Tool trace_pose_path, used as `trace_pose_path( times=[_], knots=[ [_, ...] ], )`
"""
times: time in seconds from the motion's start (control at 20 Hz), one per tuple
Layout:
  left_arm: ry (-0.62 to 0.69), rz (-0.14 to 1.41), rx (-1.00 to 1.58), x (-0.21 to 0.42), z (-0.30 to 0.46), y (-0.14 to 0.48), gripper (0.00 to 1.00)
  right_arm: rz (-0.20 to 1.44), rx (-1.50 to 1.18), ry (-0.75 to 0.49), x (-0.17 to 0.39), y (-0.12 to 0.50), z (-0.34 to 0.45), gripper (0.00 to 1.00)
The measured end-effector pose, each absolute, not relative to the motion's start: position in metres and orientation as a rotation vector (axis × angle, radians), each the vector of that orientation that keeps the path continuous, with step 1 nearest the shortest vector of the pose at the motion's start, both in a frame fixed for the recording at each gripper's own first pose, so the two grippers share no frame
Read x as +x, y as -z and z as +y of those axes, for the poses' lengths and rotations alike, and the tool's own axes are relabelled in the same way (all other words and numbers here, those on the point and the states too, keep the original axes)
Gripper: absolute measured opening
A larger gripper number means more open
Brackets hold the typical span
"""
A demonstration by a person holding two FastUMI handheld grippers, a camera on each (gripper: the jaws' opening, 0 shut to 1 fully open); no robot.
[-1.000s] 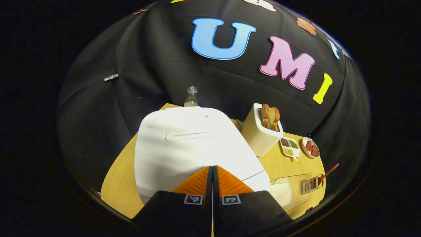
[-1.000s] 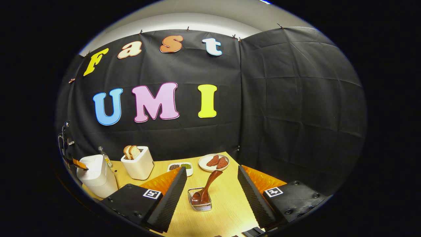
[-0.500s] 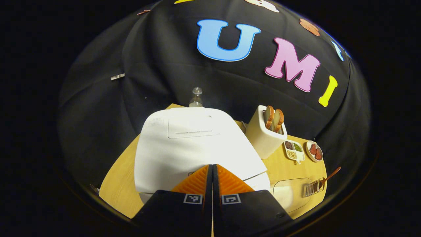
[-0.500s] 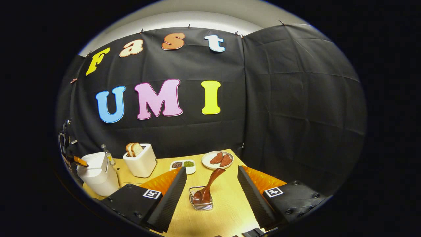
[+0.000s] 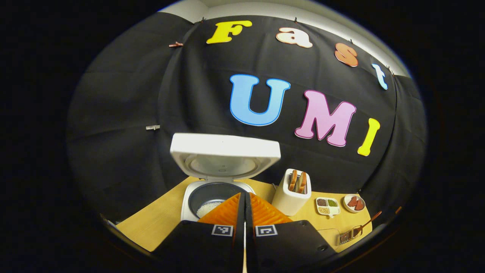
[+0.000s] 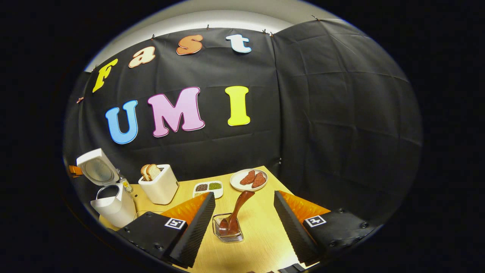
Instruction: Close the left gripper, press the button to open the rice cooker; take a wooden spoon from the chopstick holder with the right hand, scoop a spoonful of rice and pour it into the rice cooker, then put the wooden spoon back into the chopstick holder.
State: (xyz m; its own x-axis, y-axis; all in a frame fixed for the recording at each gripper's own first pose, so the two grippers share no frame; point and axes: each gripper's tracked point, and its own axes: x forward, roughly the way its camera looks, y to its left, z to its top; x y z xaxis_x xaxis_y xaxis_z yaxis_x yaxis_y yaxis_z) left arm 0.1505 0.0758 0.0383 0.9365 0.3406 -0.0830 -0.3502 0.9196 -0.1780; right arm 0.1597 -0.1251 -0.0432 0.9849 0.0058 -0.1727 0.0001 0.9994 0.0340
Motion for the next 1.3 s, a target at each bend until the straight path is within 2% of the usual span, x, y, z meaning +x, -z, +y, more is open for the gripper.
trace_pose_path(
  times=[0.25,0.35,0.4,0.45,0.6,0.65,0.75,1.3],
  knots=[
    [-0.345,-0.019,-0.141,0.110,0.031,-0.045,0.10,0.218,0.038,-0.052,0.178,0.062,-0.123,0.98],
    [-0.321,-0.026,-0.124,0.104,0.008,-0.043,0.18,0.242,0.039,-0.075,0.187,0.072,-0.122,0.98],
    [-0.310,-0.028,-0.113,0.102,-0.003,-0.041,0.30,0.256,0.039,-0.088,0.192,0.078,-0.121,0.98],
    [-0.299,-0.030,-0.106,0.100,-0.017,-0.040,0.38,0.271,0.041,-0.105,0.196,0.083,-0.119,0.98],
    [-0.271,-0.016,-0.098,0.094,-0.051,-0.030,0.96,0.322,0.045,-0.152,0.211,0.103,-0.116,0.98],
    [-0.269,0.002,-0.089,0.093,-0.062,-0.023,0.99,0.337,0.048,-0.165,0.216,0.108,-0.116,0.98],
    [-0.276,0.029,-0.056,0.092,-0.074,-0.013,0.95,0.383,0.054,-0.184,0.227,0.125,-0.115,0.98],
    [-0.315,0.139,-0.088,0.078,-0.105,0.024,0.96,0.557,0.160,-0.212,0.282,0.199,-0.102,0.99]
  ],
)
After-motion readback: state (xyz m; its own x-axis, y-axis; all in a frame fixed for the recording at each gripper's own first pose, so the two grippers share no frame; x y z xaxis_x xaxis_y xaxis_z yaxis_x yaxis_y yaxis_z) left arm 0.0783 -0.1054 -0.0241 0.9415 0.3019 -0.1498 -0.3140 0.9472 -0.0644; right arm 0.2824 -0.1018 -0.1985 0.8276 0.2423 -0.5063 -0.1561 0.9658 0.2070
